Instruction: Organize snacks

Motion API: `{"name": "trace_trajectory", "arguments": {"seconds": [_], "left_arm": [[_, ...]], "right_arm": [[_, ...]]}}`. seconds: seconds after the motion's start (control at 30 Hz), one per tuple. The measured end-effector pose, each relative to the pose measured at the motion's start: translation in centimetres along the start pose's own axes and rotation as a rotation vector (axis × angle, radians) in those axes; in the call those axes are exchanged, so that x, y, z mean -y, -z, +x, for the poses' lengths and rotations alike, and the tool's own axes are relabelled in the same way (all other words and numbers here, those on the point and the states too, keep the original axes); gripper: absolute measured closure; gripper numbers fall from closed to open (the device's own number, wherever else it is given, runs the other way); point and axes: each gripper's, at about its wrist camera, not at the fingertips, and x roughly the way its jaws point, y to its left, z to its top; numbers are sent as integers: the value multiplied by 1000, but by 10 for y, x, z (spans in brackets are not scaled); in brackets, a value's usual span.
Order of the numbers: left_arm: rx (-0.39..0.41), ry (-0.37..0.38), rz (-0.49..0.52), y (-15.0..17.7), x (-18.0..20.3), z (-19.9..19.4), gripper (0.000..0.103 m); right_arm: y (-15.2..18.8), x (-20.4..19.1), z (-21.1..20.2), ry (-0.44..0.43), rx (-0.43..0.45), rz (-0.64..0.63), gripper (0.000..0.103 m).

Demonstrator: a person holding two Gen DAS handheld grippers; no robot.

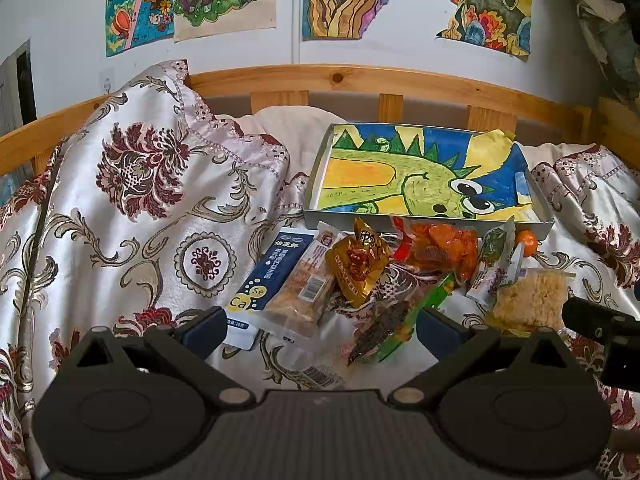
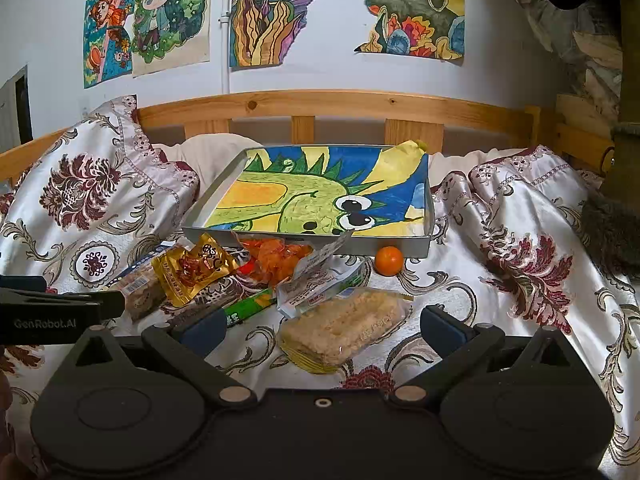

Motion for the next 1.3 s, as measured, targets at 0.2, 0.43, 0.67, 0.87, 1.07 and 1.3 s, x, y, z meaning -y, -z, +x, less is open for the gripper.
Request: {"name": "trace_trajectory", "arguments": {"seconds": [0.2, 0.43, 0.67, 0.87, 1.07, 1.3], "left_arm": [[0, -2, 1, 1, -1, 0, 1], [0, -2, 6, 1, -1, 0, 1], [-5, -4, 3, 1, 0, 0, 1], [-4, -6, 2, 1, 0, 0, 1], [-5, -4, 2, 1, 0, 0, 1], [-4, -5, 3, 1, 0, 0, 1]], "right_arm": [[1, 3, 2, -1, 1, 1, 1], [0, -1, -2, -1, 7, -1, 1], [0, 0, -2, -1, 7, 0, 1], [0, 0, -2, -1, 7, 0, 1], [-1, -1, -2, -1, 6, 0, 1], [0, 0, -2, -1, 8, 1, 1]]}}
